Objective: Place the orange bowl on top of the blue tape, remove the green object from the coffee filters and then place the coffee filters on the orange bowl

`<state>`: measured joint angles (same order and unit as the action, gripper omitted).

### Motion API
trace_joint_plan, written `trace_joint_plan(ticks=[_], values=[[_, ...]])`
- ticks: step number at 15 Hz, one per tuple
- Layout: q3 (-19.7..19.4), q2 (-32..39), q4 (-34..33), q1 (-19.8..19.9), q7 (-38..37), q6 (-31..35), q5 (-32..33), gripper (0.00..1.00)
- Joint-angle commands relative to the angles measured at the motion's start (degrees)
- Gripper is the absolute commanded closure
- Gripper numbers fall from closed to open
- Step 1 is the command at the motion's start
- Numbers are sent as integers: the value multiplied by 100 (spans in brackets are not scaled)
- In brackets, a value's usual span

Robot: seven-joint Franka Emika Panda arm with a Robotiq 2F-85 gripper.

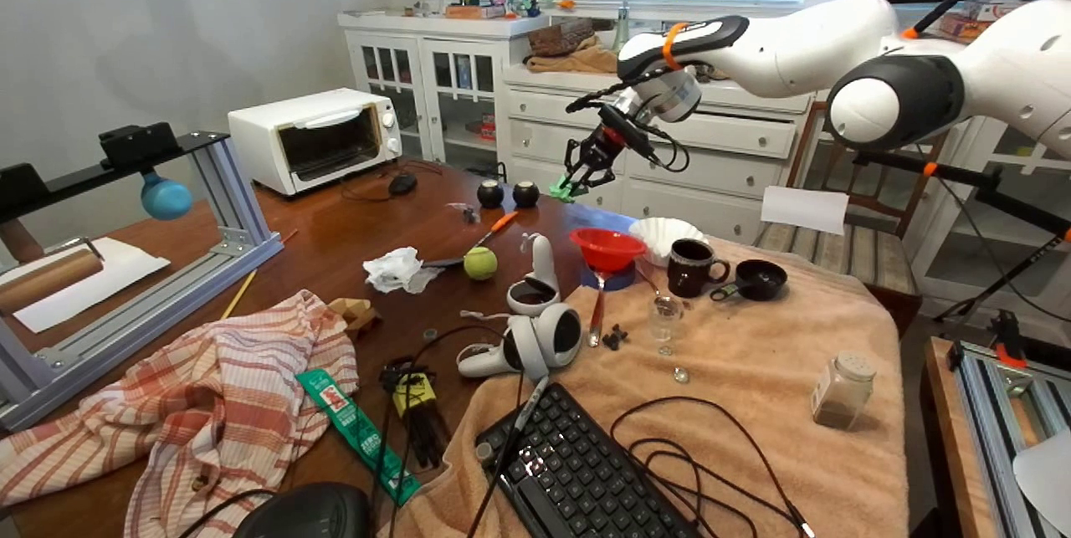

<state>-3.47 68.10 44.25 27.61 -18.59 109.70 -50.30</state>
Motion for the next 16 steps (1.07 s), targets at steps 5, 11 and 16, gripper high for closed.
trace_joint_plan(ticks=[5,11,16], values=[[0,1063,-1505,117,-882,-615,84,55],[313,903,-1631,199,-1054,-407,530,16],[-142,582,-1785,85,-2194,-506,1452,0]])
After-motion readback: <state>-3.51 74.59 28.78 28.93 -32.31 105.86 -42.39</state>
